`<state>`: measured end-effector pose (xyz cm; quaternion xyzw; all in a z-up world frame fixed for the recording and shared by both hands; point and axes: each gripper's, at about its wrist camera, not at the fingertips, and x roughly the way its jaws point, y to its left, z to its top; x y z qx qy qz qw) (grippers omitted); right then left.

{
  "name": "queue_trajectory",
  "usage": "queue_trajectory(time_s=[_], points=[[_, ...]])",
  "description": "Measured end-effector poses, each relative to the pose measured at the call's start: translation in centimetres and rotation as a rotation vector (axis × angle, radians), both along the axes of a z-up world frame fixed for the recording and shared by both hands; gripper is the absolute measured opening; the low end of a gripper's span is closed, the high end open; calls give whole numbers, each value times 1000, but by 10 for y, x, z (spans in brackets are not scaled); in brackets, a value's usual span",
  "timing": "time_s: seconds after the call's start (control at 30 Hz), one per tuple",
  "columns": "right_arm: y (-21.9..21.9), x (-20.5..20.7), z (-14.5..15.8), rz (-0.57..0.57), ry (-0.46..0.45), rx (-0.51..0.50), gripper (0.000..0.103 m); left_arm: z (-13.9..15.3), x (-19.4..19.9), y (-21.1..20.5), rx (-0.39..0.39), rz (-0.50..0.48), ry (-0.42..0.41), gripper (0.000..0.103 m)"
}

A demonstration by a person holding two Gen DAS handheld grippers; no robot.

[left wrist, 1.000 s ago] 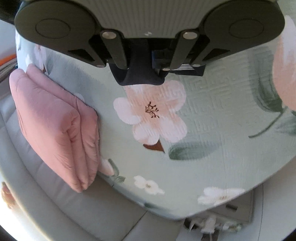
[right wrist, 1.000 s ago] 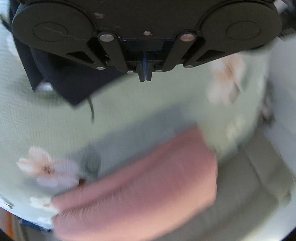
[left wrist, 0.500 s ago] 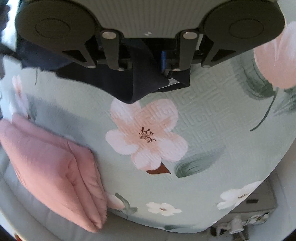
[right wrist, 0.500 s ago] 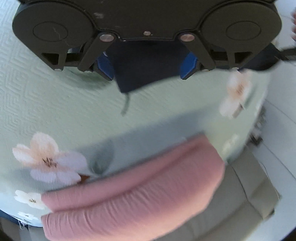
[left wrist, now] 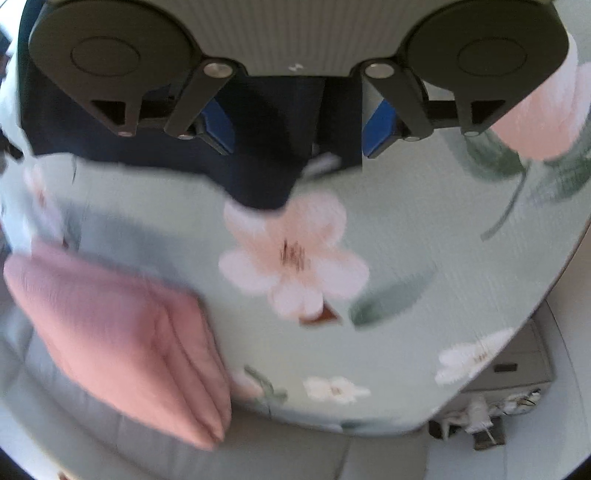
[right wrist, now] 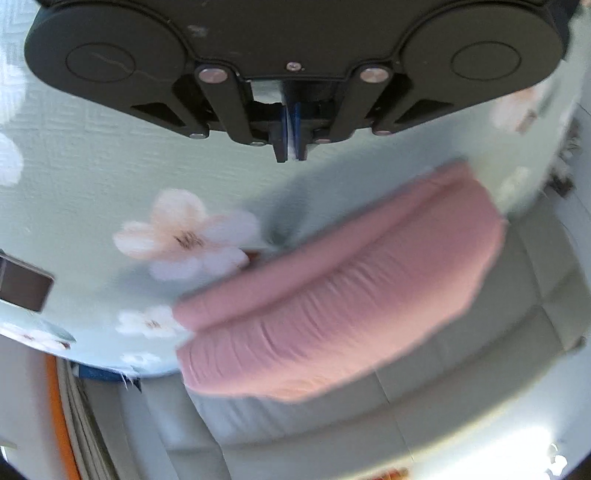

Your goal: Fold large clothes

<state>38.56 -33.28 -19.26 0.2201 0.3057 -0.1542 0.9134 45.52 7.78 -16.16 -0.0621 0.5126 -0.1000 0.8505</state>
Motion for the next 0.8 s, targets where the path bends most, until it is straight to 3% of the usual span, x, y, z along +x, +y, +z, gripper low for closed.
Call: queue_trajectory(time_s=[0.1,0.13,0.2,0.23,0.27,0.3,0.4,0.47,0.53,0.63,0.67,0.7,0.73,0.8], points=[[-15,25,-33,115,204,130,6,-32,-3,-1,-22,-13,84,72],[-16,26,-38,121,233,151,10,-40,-2,-1,-40,-11,104,69],[-14,11,-33,94,159,170,22,-51,0,0,-69,7,104,69],[-15,3,-27,89,109,198,44,-55,2,-1,-92,16,93,64],[-15,-2,-23,94,79,222,66,-56,4,-1,-142,7,82,53],[-16,-8,-16,106,47,237,72,-57,4,1,-203,-3,75,14],[-12,-18,5,138,7,230,75,-39,-3,11,-253,62,-51,9],[-5,-22,18,192,-16,247,75,-23,-9,19,-204,90,-139,9],[12,-28,31,250,-16,213,75,-22,-7,26,-155,112,-137,9],[48,-30,34,346,64,127,81,-41,-4,27,55,162,-99,0],[60,-28,29,369,100,92,81,-51,-1,27,171,196,-77,0],[72,-24,21,391,148,43,81,-61,0,30,236,213,-40,0],[82,-18,10,406,202,-12,81,-67,0,34,244,218,-6,1],[89,-5,-15,402,299,-82,81,-62,-13,43,179,223,-18,5]])
